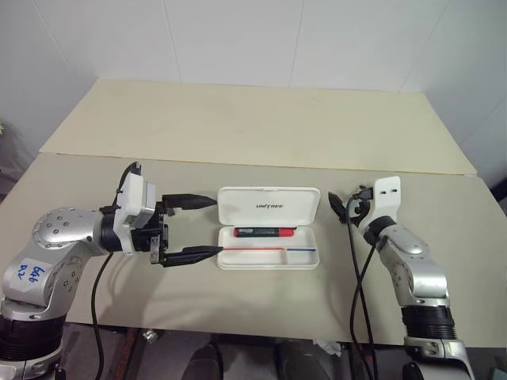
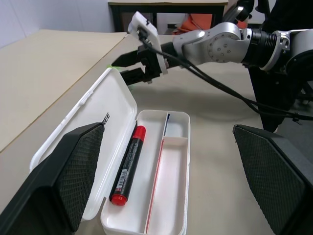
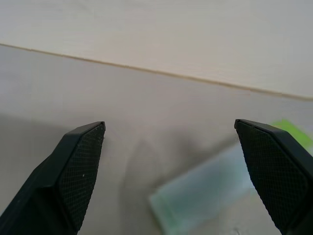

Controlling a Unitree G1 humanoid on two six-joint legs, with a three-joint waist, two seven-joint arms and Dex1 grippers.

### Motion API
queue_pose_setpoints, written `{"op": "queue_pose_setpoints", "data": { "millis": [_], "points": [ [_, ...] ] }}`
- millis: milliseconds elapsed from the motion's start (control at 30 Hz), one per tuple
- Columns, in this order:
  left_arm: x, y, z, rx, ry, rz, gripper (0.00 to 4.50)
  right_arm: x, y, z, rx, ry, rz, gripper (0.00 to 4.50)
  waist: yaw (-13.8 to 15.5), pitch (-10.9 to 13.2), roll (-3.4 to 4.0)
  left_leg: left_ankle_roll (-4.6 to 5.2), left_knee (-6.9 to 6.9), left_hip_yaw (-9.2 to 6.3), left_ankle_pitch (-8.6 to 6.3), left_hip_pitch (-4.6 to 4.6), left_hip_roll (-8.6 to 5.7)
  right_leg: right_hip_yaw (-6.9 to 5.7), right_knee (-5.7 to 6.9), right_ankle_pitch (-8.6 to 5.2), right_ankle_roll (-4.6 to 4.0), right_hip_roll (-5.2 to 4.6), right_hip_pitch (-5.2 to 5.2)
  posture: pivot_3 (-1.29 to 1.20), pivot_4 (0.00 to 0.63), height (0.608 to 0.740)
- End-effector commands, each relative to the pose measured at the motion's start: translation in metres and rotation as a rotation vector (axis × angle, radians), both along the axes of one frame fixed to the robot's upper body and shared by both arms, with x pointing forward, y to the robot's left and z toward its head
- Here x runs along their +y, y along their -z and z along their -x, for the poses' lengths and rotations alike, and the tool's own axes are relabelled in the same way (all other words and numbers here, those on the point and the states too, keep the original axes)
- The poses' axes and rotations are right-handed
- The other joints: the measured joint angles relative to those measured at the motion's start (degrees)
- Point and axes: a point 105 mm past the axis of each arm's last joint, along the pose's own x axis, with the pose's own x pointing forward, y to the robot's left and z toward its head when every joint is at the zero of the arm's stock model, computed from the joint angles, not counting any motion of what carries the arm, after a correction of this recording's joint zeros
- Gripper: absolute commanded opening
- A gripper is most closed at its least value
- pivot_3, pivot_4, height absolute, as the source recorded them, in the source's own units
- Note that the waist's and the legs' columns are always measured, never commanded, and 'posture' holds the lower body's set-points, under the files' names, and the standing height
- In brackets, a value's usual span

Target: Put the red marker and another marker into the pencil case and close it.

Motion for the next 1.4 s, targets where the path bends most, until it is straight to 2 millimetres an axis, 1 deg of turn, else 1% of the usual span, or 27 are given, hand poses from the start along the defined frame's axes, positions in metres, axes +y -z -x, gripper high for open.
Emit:
{"op": "queue_pose_setpoints", "data": {
  "millis": [33,167,300,333,500,600,667,867,933,1033,1133,1300,1400],
  "points": [
    [-0.001,-0.009,0.002,-0.047,0.014,0.0,4.49,-0.006,-0.014,-0.007,-0.052,0.09,-0.004,4.5,-0.16,0.0,0.0,0.0,0.0,0.0,0.0,0.0,0.0,0.0,0.0,0.0,0.0,0.0,-0.01,0.0,0.15,0.74],
    [-0.001,-0.01,0.003,-0.052,0.014,0.0,4.49,-0.01,-0.014,-0.012,-0.061,0.157,-0.023,4.5,-0.78,0.0,0.0,0.0,-0.07,0.0,0.0,-0.04,0.01,-0.01,0.0,-0.01,-0.01,0.02,-0.06,0.0,0.15,0.74],
    [0.0,-0.011,0.006,-0.054,0.014,0.003,4.49,-0.009,-0.006,-0.016,-0.028,0.205,-0.014,4.5,-1.16,0.0,0.0,-0.01,-0.08,-0.01,0.0,-0.13,0.01,-0.01,0.0,-0.01,-0.02,0.01,-0.17,0.0,0.15,0.74],
    [0.001,-0.011,0.006,-0.054,0.012,0.003,4.49,-0.011,-0.001,-0.017,0.001,0.23,0.001,4.5,-1.21,0.0,0.0,-0.01,-0.08,0.0,0.0,-0.14,0.01,0.0,0.01,-0.01,-0.02,0.01,-0.2,0.0,0.15,0.74],
    [0.004,-0.012,0.01,-0.052,0.008,0.013,4.49,-0.014,0.014,-0.018,0.055,0.28,0.01,4.5,-1.3,-0.01,-0.01,-0.01,-0.08,0.0,0.0,-0.13,0.03,0.01,0.06,-0.02,-0.03,0.03,-0.22,0.0,0.15,0.74],
    [0.005,-0.013,0.011,-0.052,0.0,0.014,4.49,-0.012,0.027,-0.02,0.148,0.315,0.008,4.5,-1.3,-0.03,-0.04,-0.01,-0.06,0.0,0.0,-0.11,0.02,0.01,0.06,-0.02,-0.03,0.02,-0.19,0.0,0.15,0.74],
    [0.005,-0.013,0.012,-0.053,-0.004,0.014,4.49,-0.011,0.032,-0.021,0.196,0.327,0.019,4.5,-1.2,-0.08,-0.13,-0.01,-0.05,-0.02,0.0,-0.09,0.02,0.0,0.06,-0.02,-0.03,0.01,-0.15,0.0,0.15,0.74],
    [0.006,-0.013,0.012,-0.058,-0.02,0.014,4.49,-0.003,0.038,-0.026,0.3,0.334,0.028,4.5,-1.29,-0.25,-0.41,-0.01,-0.02,-0.04,0.0,0.02,0.01,-0.01,0.04,-0.03,-0.06,0.0,0.0,0.0,0.15,0.74],
    [0.007,-0.014,0.012,-0.063,-0.034,0.016,4.49,0.001,0.037,-0.029,0.34,0.344,0.02,4.5,-1.4,-0.31,-0.5,-0.01,-0.02,-0.04,0.0,0.02,0.01,0.0,0.04,-0.03,-0.06,0.0,0.0,0.0,0.15,0.74],
    [0.008,-0.014,0.013,-0.065,-0.042,0.016,4.49,0.002,0.037,-0.03,0.369,0.355,0.028,4.5,-1.63,-0.36,-0.59,-0.01,-0.02,-0.03,0.01,0.05,0.03,0.0,0.05,-0.01,-0.08,0.0,0.0,0.0,0.15,0.74],
    [0.009,-0.014,0.014,-0.068,-0.053,0.016,4.5,0.002,0.038,-0.032,0.389,0.367,0.006,3.94,-1.65,-0.37,-0.6,-0.01,-0.02,-0.03,0.01,0.07,0.03,0.0,0.05,-0.01,-0.08,0.01,0.0,0.0,0.15,0.74],
    [0.01,-0.015,0.014,-0.074,-0.069,0.018,4.5,0.005,0.033,-0.036,0.375,0.352,0.023,2.19,-1.39,-0.39,-0.64,-0.01,-0.02,-0.03,0.01,0.06,0.02,0.0,0.02,-0.01,-0.08,-0.01,0.02,0.0,0.15,0.74],
    [0.011,-0.015,0.014,-0.078,-0.075,0.018,4.5,0.008,0.029,-0.04,0.366,0.339,0.028,1.23,-1.26,-0.42,-0.68,0.0,0.0,-0.03,0.01,0.06,-0.01,0.0,-0.03,0.0,-0.08,-0.05,0.07,0.0,0.15,0.74]
  ]
}}
